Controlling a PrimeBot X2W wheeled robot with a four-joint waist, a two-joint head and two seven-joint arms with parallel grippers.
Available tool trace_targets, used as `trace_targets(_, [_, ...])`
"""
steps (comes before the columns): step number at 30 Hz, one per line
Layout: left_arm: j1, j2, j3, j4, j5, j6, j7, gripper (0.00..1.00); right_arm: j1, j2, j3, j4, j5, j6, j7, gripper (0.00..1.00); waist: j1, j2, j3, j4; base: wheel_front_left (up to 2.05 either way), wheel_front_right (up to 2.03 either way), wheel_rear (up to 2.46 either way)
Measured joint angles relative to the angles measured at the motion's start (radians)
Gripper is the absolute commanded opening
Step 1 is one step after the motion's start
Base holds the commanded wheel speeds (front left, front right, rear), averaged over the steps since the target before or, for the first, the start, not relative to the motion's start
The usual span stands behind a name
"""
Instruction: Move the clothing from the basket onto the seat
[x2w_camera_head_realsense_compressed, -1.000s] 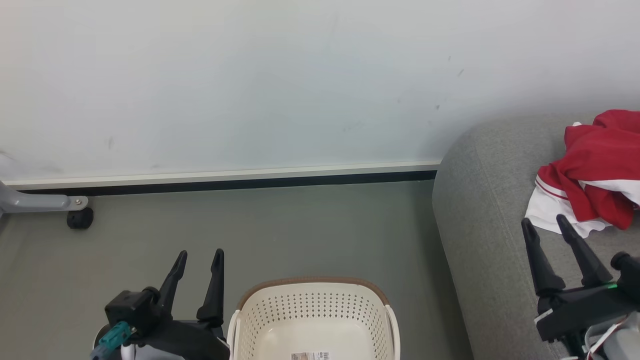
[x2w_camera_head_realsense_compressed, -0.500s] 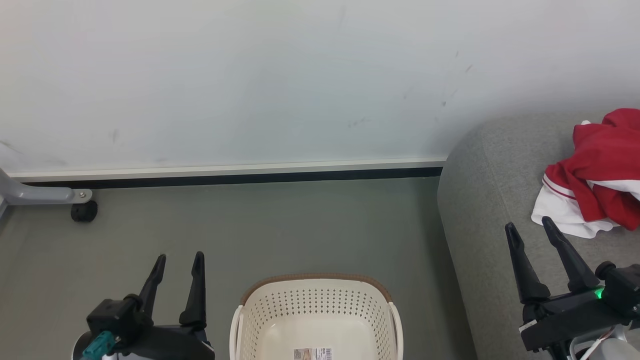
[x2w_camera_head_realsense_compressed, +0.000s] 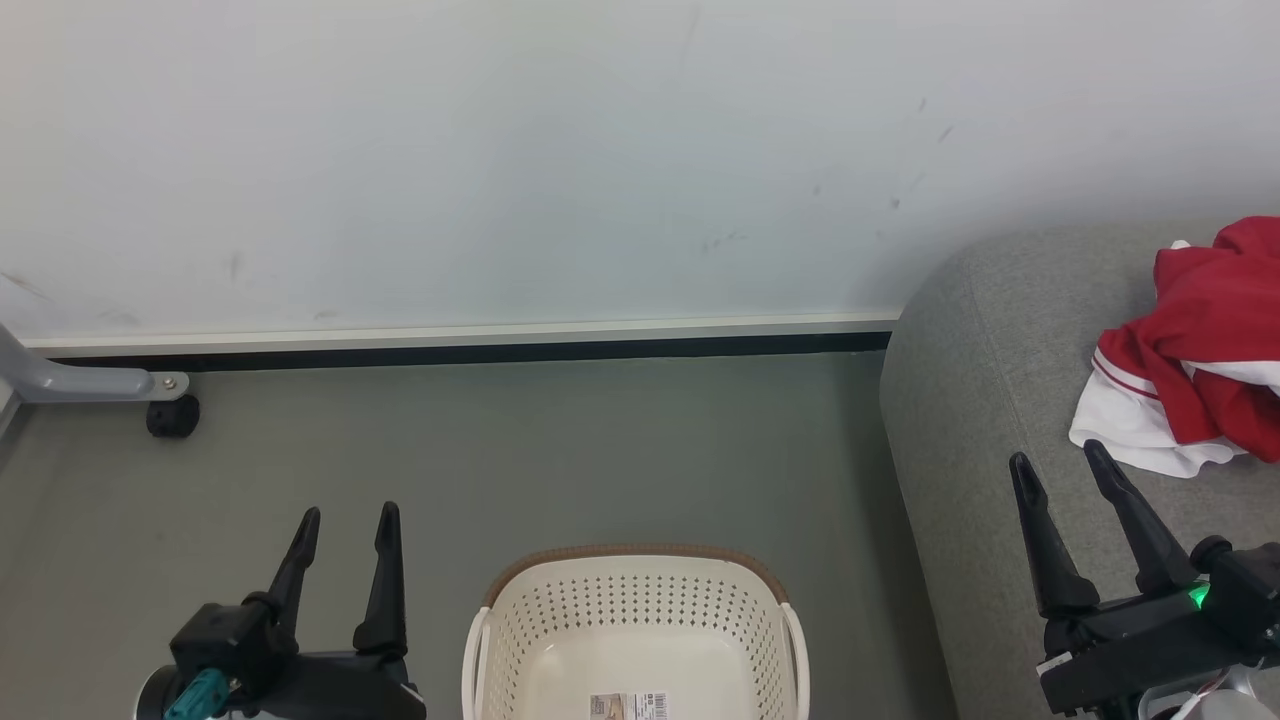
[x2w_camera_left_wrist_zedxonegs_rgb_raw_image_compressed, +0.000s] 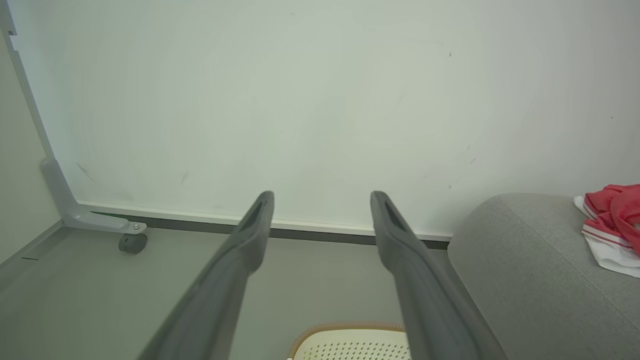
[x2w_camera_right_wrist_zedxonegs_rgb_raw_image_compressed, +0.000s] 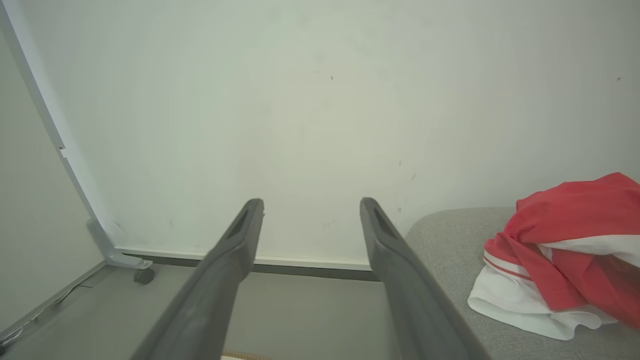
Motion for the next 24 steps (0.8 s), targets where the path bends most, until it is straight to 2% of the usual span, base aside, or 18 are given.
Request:
trace_targets(8, [0.001,-0.014,0.020,-0.007,0.016,0.000,0.000,1.00,0.007,0.005,-0.013,-0.007,-0.026,0.006,0.000,1.00,0.0000,0.0000,-0.001,-0.004,0.00,0.00,0.00])
trace_targets(9, [0.001,-0.014,0.020,-0.008,0.017,0.000,0.000,0.00,0.007,0.006,-0.014,-0.008,-0.027,0.006,0.000,0.00,0.0000,0.0000,-0.001,-0.004,0.00,0.00,0.00])
trace_targets(16, [0.035,-0.033,0.018,0.031,0.001,-0.002,0.010,0.00,0.041,0.048,-0.003,0.033,-0.021,0.006,0.007,0.00,0.0000,0.0000,-0.001,-0.005,0.00,0.00,0.00])
trace_targets(24, [0.035,-0.043,0.049,0.032,-0.073,-0.019,0.039,0.00,0.041,0.068,-0.044,0.043,0.058,0.016,0.034,0.00,0.0000,0.0000,-0.002,-0.006,0.00,0.00,0.00])
